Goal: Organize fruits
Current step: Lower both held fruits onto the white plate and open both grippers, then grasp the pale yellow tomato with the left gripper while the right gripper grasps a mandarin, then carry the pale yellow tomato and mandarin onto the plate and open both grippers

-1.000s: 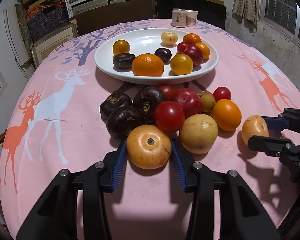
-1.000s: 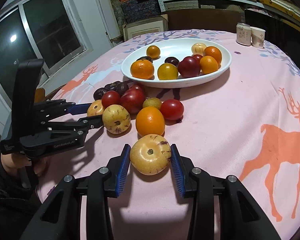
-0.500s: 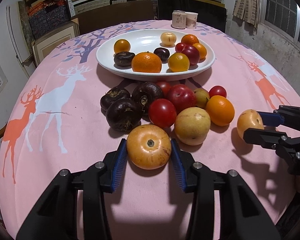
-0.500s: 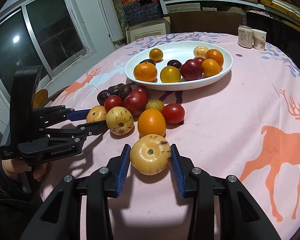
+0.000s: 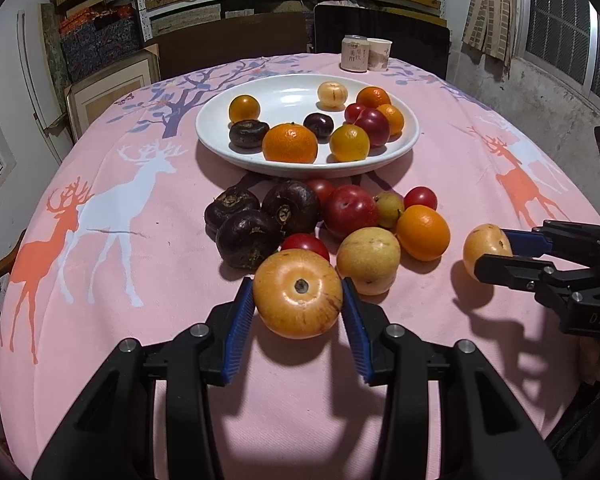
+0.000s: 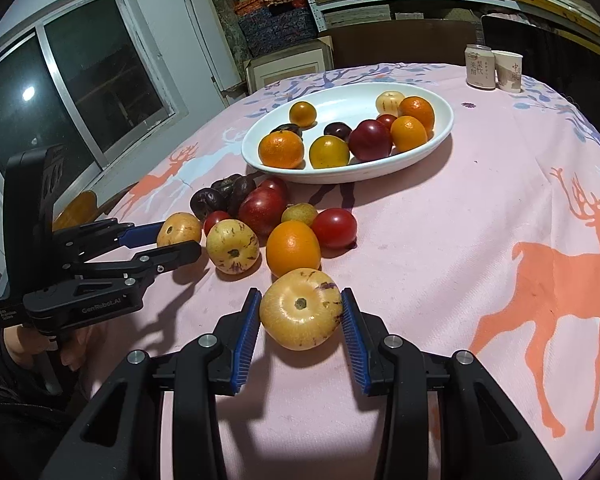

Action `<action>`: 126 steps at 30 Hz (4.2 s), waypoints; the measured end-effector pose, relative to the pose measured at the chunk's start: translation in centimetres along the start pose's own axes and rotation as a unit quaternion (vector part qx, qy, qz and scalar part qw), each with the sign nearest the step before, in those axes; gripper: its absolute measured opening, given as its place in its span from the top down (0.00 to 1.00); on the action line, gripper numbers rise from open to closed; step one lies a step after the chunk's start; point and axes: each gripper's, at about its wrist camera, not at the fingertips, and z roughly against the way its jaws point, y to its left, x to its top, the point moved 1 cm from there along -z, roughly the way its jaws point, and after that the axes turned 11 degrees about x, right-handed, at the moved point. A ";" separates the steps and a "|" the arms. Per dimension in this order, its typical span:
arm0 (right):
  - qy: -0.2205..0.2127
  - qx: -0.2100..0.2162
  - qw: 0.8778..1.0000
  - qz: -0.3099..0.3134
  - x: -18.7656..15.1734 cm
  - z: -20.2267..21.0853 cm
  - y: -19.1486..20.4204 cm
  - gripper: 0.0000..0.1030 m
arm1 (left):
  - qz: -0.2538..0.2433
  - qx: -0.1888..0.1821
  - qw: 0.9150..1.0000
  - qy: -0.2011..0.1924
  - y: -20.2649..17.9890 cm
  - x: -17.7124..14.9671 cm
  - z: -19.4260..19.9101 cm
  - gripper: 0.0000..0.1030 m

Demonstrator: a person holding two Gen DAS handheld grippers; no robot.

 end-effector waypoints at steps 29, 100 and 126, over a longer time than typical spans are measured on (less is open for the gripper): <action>-0.095 -0.062 0.993 0.034 16.3 -5.6 -3.7 0.61 | 0.065 -0.030 0.997 -0.030 1.9 14.7 -8.0 0.59; -0.058 0.022 0.995 -0.072 3.3 0.5 -4.9 0.65 | 0.013 -0.108 0.993 0.034 -5.3 2.7 -3.7 0.63; 0.021 0.035 0.998 -0.038 2.8 -2.4 -2.9 0.60 | 0.029 -0.099 0.994 0.020 -3.3 0.9 -2.2 0.63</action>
